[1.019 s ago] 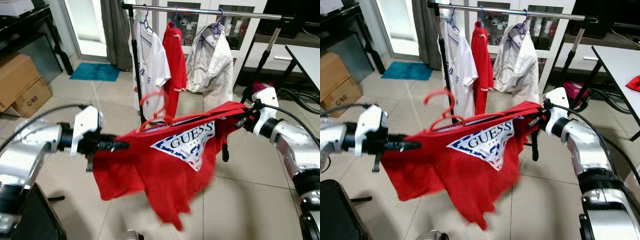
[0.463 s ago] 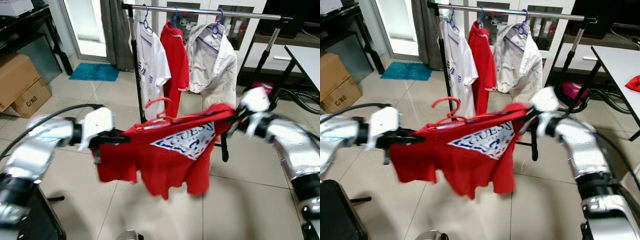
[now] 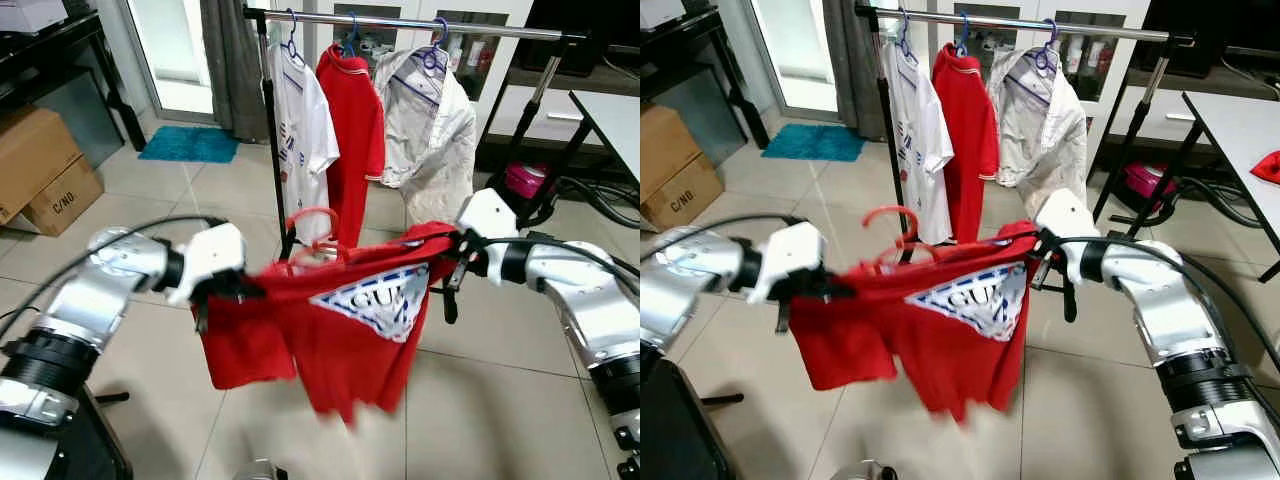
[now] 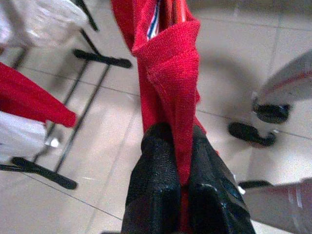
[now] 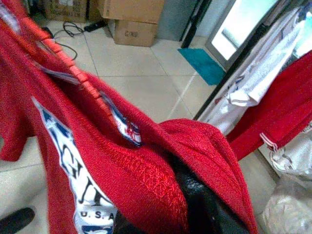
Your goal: Hang hanger
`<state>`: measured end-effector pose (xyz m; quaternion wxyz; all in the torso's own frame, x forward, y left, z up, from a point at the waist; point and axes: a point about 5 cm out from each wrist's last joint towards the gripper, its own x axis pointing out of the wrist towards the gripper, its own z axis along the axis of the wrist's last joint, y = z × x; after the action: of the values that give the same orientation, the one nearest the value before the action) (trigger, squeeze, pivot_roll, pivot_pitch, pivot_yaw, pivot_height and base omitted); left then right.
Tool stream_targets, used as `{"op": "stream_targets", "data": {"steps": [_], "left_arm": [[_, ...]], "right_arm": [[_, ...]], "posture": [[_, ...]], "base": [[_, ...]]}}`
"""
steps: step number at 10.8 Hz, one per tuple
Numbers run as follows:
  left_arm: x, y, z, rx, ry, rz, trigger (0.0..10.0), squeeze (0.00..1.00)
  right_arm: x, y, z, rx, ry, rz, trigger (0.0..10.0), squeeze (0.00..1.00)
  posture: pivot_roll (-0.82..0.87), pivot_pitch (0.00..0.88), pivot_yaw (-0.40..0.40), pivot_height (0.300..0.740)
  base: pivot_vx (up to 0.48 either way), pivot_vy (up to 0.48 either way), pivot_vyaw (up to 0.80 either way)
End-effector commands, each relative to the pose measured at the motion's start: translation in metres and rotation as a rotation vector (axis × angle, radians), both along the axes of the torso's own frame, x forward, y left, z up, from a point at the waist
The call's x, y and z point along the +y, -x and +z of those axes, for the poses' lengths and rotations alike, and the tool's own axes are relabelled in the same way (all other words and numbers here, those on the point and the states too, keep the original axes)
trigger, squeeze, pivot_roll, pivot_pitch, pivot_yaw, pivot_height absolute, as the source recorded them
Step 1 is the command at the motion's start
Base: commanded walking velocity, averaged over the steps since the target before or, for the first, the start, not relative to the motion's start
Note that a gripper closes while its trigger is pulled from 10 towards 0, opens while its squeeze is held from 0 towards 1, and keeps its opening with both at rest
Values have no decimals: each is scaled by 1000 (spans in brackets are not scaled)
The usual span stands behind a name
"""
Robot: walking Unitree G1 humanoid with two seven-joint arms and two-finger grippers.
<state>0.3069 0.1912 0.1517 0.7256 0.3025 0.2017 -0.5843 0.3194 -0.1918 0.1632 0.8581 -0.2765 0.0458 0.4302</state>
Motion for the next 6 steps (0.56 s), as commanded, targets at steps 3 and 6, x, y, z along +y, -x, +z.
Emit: {"op": "stream_targets", "data": {"steps": [3, 6], "left_arm": [[-1, -1, -3, 42, -64, -13, 0, 0], [3, -2, -6, 44, -85, 26, 0, 0]], "right_arm": [[-3, -5, 9, -52, 97, -34, 0, 0], [-6, -5, 10, -60, 134, -46, 0, 0]], "posture": [[53, 0, 39, 740], [56, 0, 38, 740]], "base": [[0, 0, 0], [0, 0, 0]]}}
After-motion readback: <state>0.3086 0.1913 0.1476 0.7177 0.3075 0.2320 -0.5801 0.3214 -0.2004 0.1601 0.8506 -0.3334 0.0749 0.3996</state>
